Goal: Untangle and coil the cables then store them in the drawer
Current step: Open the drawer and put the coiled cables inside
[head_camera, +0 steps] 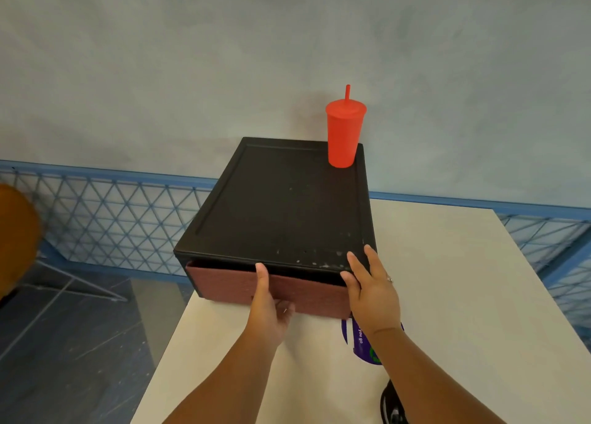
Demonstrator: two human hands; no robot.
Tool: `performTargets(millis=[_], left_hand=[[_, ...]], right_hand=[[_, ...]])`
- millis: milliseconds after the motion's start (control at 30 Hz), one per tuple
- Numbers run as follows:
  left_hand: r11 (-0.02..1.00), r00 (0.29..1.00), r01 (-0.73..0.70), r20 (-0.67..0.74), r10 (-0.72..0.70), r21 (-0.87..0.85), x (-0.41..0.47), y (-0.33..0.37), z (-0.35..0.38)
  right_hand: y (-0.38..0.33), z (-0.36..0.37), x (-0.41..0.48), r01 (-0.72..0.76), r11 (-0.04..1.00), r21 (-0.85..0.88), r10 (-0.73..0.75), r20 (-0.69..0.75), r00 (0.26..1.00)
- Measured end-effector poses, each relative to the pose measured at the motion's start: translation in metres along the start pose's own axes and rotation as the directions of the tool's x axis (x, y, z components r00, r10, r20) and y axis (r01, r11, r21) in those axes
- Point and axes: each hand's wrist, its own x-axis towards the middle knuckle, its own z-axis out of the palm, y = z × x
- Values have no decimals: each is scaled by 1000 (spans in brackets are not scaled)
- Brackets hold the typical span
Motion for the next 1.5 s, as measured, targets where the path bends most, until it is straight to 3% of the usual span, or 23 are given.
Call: performTargets(millis=[300, 1000, 1133, 1233, 1367, 1500], left_hand=[[998, 995, -19, -96, 24, 52, -32, -27, -43], [992, 977, -108, -177, 119, 71, -153, -75, -144], [983, 981, -43, -179, 76, 181, -158, -74, -154], [958, 979, 98, -201, -43, 269, -163, -70, -158], [833, 956, 288, -98, -275, 473, -185, -66, -140], [538, 882, 223, 66, -466, 813, -204, -63, -99]], right_hand=[[0, -20, 13, -103, 992, 67, 94, 129, 987], [-14, -22, -3, -130, 983, 133, 123, 55, 991], [-15, -24, -3, -147, 979, 138, 139, 66, 988], [-14, -23, -5, -141, 981, 131, 132, 75, 988], [-10, -21, -6, -102, 968, 228, 79, 107, 991], [7, -20, -25, -104, 959, 262, 80, 100, 992]])
